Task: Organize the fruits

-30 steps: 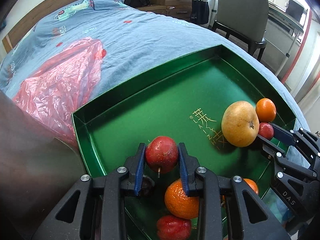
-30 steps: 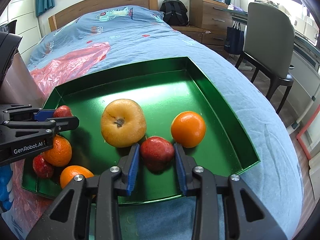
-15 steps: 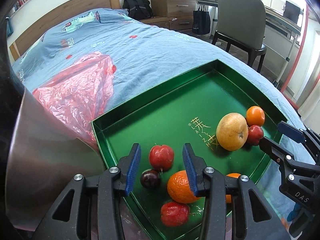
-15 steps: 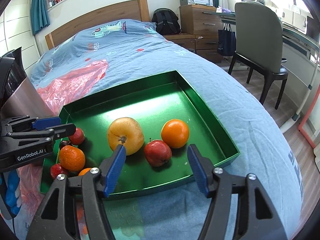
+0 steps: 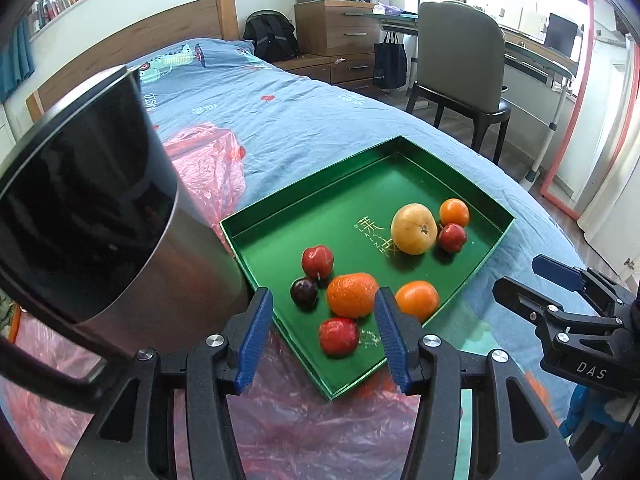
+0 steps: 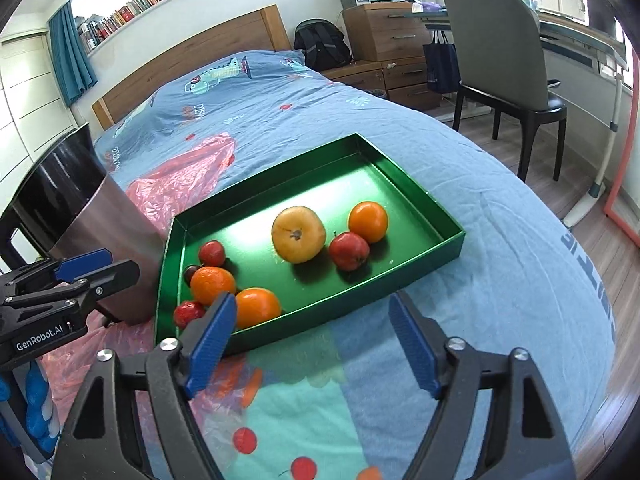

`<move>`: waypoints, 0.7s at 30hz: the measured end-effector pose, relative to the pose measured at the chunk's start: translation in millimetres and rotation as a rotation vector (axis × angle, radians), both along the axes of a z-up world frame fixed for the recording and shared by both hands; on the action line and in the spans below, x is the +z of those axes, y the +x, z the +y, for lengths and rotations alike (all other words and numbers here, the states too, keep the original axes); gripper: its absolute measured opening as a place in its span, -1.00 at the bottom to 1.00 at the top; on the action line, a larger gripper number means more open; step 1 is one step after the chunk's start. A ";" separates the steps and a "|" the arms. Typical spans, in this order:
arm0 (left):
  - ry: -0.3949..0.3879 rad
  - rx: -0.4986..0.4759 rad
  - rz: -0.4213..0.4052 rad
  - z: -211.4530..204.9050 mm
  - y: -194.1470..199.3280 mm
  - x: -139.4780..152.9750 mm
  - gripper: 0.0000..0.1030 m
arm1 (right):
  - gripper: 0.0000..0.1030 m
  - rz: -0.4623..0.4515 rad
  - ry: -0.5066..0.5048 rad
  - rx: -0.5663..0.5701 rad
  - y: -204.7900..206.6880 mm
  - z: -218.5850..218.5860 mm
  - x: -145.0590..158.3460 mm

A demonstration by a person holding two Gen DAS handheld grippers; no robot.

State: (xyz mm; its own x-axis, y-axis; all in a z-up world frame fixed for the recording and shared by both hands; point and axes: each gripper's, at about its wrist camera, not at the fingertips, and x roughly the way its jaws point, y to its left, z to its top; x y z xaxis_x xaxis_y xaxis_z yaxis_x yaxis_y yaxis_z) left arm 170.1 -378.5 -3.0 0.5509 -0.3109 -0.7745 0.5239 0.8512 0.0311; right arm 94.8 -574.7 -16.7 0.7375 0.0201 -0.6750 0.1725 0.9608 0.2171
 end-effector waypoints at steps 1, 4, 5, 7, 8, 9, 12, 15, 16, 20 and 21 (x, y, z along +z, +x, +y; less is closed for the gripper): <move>-0.003 0.003 -0.004 5.1 -5.8 2.9 -0.03 | 1.00 -0.007 0.017 0.000 -5.3 3.3 1.6; -0.006 0.018 -0.020 20.1 -21.3 10.8 0.02 | 1.00 -0.025 0.068 -0.002 -21.4 11.3 4.8; -0.008 0.023 -0.023 25.3 -25.4 12.9 0.03 | 1.00 -0.030 0.085 0.000 -26.5 14.2 5.7; -0.010 0.034 -0.025 36.7 -33.1 16.7 0.04 | 1.00 -0.040 0.108 0.004 -36.5 20.5 7.5; -0.012 0.040 -0.025 42.8 -36.7 18.3 0.05 | 1.00 -0.045 0.114 0.007 -41.1 24.3 8.1; -0.012 0.047 -0.027 48.8 -40.3 19.4 0.07 | 1.00 -0.046 0.119 0.009 -45.1 28.2 8.5; -0.011 0.076 -0.029 68.7 -49.5 20.6 0.11 | 1.00 -0.030 0.114 0.009 -55.8 41.7 8.0; -0.009 0.109 -0.028 89.4 -58.0 19.5 0.12 | 1.00 -0.012 0.094 0.017 -65.9 56.2 6.0; -0.004 0.121 -0.029 95.8 -60.8 18.6 0.13 | 1.00 -0.009 0.092 0.020 -69.4 60.9 5.2; 0.000 0.172 -0.021 128.1 -72.6 12.0 0.18 | 1.00 0.008 0.091 0.037 -79.8 77.8 1.5; 0.001 0.186 -0.017 136.0 -75.0 9.7 0.19 | 1.00 0.011 0.089 0.042 -82.1 82.3 1.2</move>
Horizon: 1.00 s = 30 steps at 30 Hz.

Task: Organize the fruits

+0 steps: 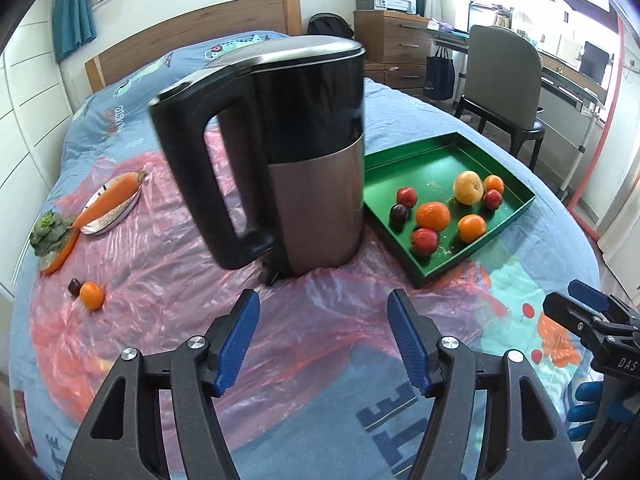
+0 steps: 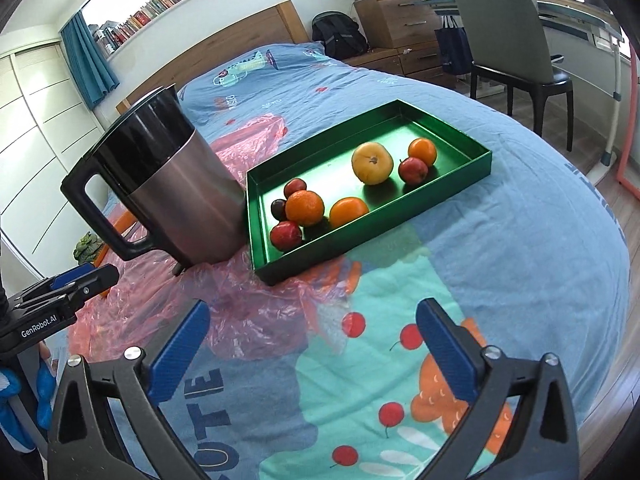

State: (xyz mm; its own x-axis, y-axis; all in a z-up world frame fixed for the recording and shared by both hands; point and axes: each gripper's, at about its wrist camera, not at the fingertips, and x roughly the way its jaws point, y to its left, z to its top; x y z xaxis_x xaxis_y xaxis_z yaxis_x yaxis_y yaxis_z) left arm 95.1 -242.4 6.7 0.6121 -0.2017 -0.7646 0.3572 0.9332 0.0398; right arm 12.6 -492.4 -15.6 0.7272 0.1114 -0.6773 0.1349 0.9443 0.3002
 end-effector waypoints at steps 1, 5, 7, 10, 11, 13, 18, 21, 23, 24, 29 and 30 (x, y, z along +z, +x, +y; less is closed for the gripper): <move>0.001 0.013 0.005 7.3 -2.2 -2.1 0.19 | 1.00 0.004 -0.006 0.007 -2.0 4.5 -0.4; 0.007 0.069 0.017 39.9 -11.6 -11.3 0.20 | 1.00 0.019 -0.019 0.038 -7.4 23.6 -1.5; 0.012 0.096 0.017 56.6 -15.0 -14.5 0.20 | 1.00 0.023 -0.021 0.054 -9.3 33.0 -2.1; 0.016 0.138 0.017 81.2 -19.5 -18.4 0.21 | 1.00 0.029 -0.034 0.084 -12.3 49.3 -4.3; 0.014 0.152 0.018 89.5 -20.8 -19.5 0.21 | 1.00 0.031 -0.036 0.098 -13.5 55.3 -5.3; 0.019 0.180 0.012 105.5 -23.4 -21.0 0.21 | 1.00 0.032 -0.038 0.133 -15.5 68.9 -6.6; 0.022 0.234 0.003 142.9 -31.4 -26.2 0.23 | 1.00 0.027 -0.041 0.249 -18.8 105.4 -9.2; 0.028 0.264 0.001 162.2 -36.5 -31.1 0.25 | 1.00 0.023 -0.046 0.313 -18.8 126.9 -7.4; 0.028 0.283 0.003 176.2 -39.5 -34.6 0.35 | 1.00 0.023 -0.055 0.347 -17.4 141.2 -5.8; 0.028 0.294 0.002 182.5 -40.9 -36.1 0.46 | 1.00 0.027 -0.063 0.360 -16.3 148.1 -5.7; 0.029 0.344 0.000 214.1 -44.5 -43.5 0.48 | 1.00 0.063 -0.102 0.423 -7.0 181.7 -10.7; 0.025 0.355 0.001 220.7 -44.5 -44.8 0.48 | 1.00 0.072 -0.108 0.438 -5.0 188.9 -12.9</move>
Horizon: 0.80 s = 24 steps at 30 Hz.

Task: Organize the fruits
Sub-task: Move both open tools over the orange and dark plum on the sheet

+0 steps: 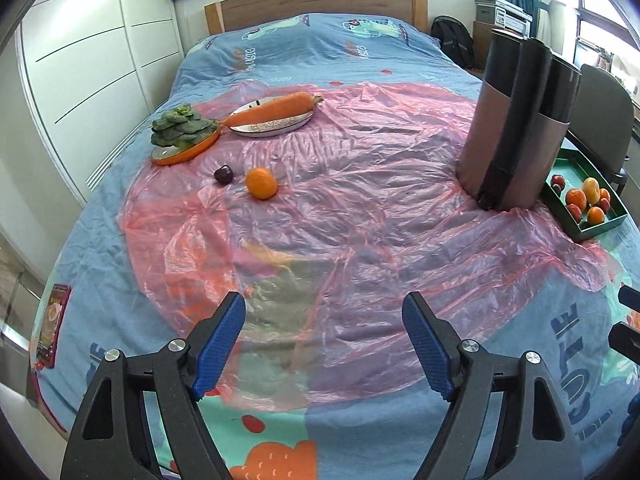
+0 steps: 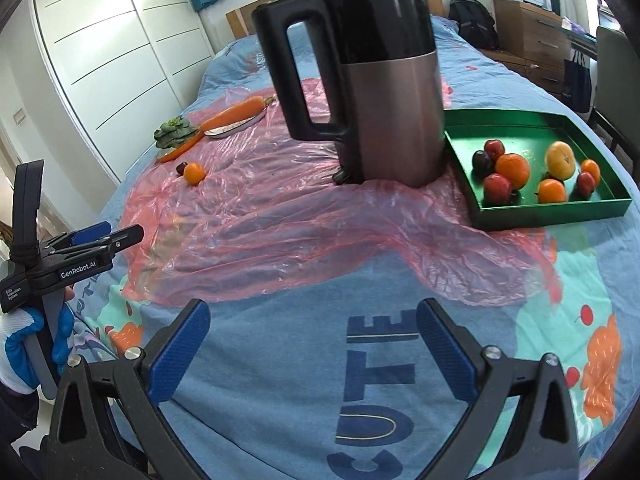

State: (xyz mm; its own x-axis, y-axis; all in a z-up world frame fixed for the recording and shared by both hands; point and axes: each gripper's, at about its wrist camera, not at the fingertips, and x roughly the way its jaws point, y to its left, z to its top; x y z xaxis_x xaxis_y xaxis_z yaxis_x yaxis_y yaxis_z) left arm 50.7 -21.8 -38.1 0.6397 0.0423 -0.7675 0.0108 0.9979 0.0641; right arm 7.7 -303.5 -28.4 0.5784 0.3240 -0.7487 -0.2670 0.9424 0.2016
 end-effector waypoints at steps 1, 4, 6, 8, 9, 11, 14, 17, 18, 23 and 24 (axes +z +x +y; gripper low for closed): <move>-0.003 0.012 0.001 6.7 0.3 -1.5 0.48 | 1.00 0.008 -0.008 0.016 2.1 6.2 -2.6; -0.010 0.049 0.003 26.4 1.6 -6.7 0.48 | 1.00 0.032 -0.030 0.071 7.2 30.6 -9.5; -0.022 0.073 0.007 40.2 4.0 -10.9 0.48 | 1.00 0.042 -0.050 0.109 10.8 47.9 -13.5; -0.027 0.095 0.011 53.9 7.2 -14.9 0.48 | 1.00 0.050 -0.068 0.150 14.9 65.6 -16.8; -0.028 0.106 0.012 60.5 9.7 -16.6 0.48 | 1.00 0.052 -0.076 0.169 16.6 74.1 -18.5; -0.035 0.126 0.015 74.1 16.1 -18.8 0.48 | 1.00 0.058 -0.087 0.209 21.8 90.9 -21.2; -0.052 0.153 0.016 94.2 29.1 -20.8 0.48 | 1.00 0.063 -0.102 0.264 32.0 116.3 -25.6; -0.067 0.159 0.018 110.4 47.8 -23.1 0.47 | 1.00 0.061 -0.113 0.314 44.3 139.4 -29.3; -0.071 0.156 0.016 115.4 54.4 -23.6 0.46 | 1.00 0.060 -0.116 0.330 49.0 146.9 -30.2; -0.094 0.129 0.008 136.5 95.4 -26.2 0.38 | 1.00 0.042 -0.116 0.390 77.9 183.9 -31.6; -0.100 0.123 0.008 140.4 104.3 -27.0 0.38 | 1.00 0.036 -0.114 0.399 85.3 191.0 -31.4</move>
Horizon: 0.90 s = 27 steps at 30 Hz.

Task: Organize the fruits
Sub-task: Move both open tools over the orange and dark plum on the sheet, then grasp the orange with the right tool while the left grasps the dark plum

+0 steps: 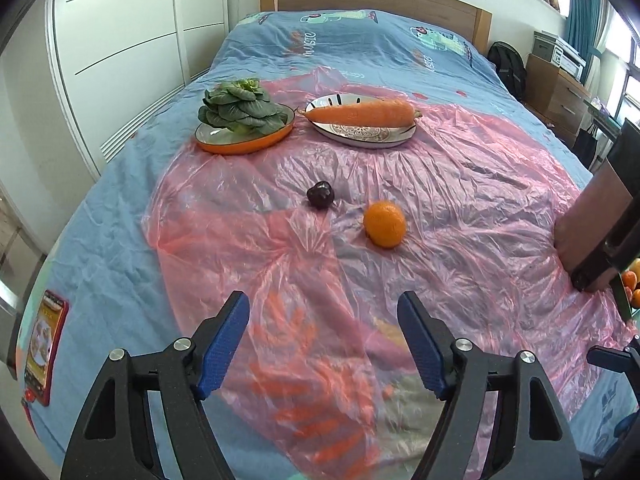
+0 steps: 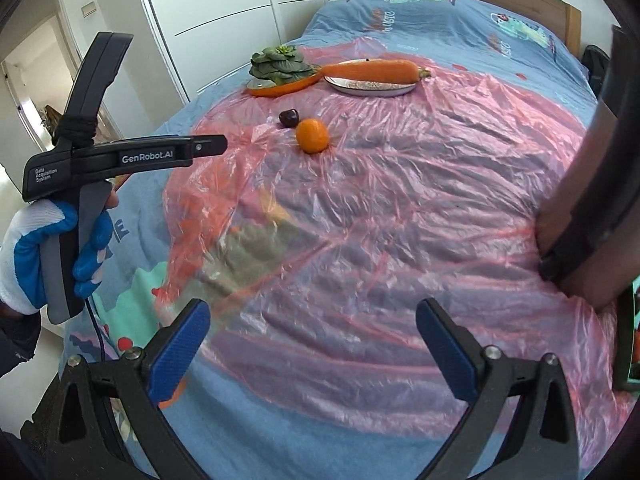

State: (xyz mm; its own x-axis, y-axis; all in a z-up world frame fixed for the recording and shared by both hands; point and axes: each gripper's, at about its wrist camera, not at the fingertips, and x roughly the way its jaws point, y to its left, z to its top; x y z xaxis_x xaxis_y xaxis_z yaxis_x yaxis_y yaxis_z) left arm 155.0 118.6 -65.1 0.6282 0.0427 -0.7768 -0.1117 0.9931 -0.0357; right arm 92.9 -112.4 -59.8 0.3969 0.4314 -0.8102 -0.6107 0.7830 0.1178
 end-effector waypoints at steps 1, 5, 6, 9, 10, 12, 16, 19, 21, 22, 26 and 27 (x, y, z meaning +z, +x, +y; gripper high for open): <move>-0.009 -0.006 0.002 4.3 9.9 -1.3 0.38 | 1.00 -0.004 0.006 0.008 7.9 7.2 0.3; -0.046 -0.035 0.017 18.2 49.4 -8.6 0.37 | 1.00 -0.019 0.017 0.041 42.6 39.2 -1.0; -0.059 -0.040 0.022 21.6 58.4 -10.9 0.36 | 1.00 -0.023 0.018 0.048 51.3 47.2 -2.0; -0.104 -0.042 0.037 31.2 83.6 -18.8 0.31 | 1.00 -0.032 0.016 0.061 74.5 68.9 -7.3; -0.114 -0.040 0.040 33.4 91.3 -21.5 0.29 | 1.00 -0.029 0.017 0.063 82.8 75.2 -9.9; -0.128 -0.044 0.045 35.4 106.2 -27.1 0.24 | 1.00 -0.024 0.015 0.064 97.9 86.7 -15.6; -0.146 -0.052 0.061 36.9 126.7 -41.9 0.12 | 1.00 -0.018 0.011 0.061 123.1 104.4 -26.9; -0.163 -0.048 0.068 41.3 136.6 -51.6 0.00 | 0.79 -0.008 0.011 0.051 139.2 112.8 -35.3; -0.166 -0.048 0.073 42.6 140.8 -57.5 0.00 | 0.65 0.003 0.018 0.050 147.3 117.3 -40.6; -0.165 -0.049 0.075 43.2 142.4 -60.1 0.00 | 0.62 0.005 0.019 0.051 150.2 119.7 -42.8; -0.168 -0.053 0.071 45.3 148.3 -66.1 -0.01 | 0.36 0.012 0.022 0.061 162.0 129.6 -51.0; -0.168 -0.054 0.071 45.7 149.5 -67.0 -0.01 | 0.31 0.014 0.023 0.065 163.8 132.1 -52.6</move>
State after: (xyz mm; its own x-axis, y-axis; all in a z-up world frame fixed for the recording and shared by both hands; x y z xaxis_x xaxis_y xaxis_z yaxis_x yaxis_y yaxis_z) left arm 304.5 164.3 -132.1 0.5698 -0.1234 -0.8124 -0.0668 0.9784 -0.1954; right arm 256.8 19.7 -112.4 0.3564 0.4745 -0.8049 -0.6584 0.7387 0.1439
